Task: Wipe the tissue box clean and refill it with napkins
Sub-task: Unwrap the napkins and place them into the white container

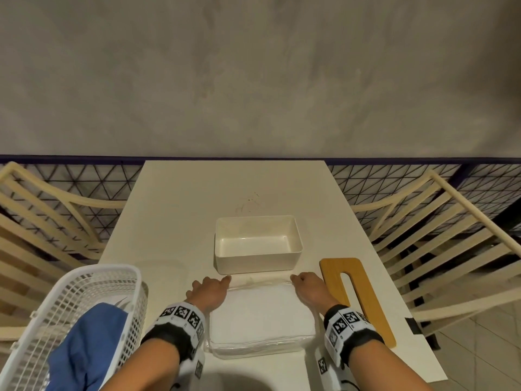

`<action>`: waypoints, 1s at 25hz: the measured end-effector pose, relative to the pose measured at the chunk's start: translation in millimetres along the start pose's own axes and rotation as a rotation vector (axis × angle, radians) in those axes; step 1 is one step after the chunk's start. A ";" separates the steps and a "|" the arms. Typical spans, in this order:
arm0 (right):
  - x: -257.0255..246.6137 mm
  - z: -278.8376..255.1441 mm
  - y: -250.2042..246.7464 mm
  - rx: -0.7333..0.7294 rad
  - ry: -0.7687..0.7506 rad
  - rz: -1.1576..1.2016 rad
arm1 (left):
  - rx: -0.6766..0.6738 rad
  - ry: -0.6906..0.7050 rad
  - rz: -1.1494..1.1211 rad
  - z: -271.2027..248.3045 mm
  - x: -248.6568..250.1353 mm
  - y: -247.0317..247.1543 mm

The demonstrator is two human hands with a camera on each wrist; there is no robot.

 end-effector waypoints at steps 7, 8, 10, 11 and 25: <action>-17.5 -31.0 -42.4 0.454 -0.206 -0.175 | 0.288 0.220 -0.299 8.0 -23.6 -27.0; -27.0 -37.2 -43.4 0.424 -0.330 -0.108 | 0.237 0.224 -0.248 6.1 -33.8 -21.8; -52.4 -48.1 -25.9 0.097 -0.552 -0.176 | 0.063 0.204 -0.032 -0.3 -56.0 -3.5; -61.2 -50.5 -11.2 -0.065 -0.618 -0.340 | -0.029 0.214 0.048 -3.8 -63.5 7.0; -104.5 -19.2 18.1 -0.576 -0.410 -0.876 | -0.217 0.433 -0.300 -27.6 -54.3 25.7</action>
Point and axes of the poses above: each hand's wrist, its own z-axis towards the middle knuckle, its own y-axis out of the palm, x = y × z, the point moved 5 cm from there along z, towards the middle knuckle, and after that the axes turned 15 degrees about -z, right-handed, at the moved point
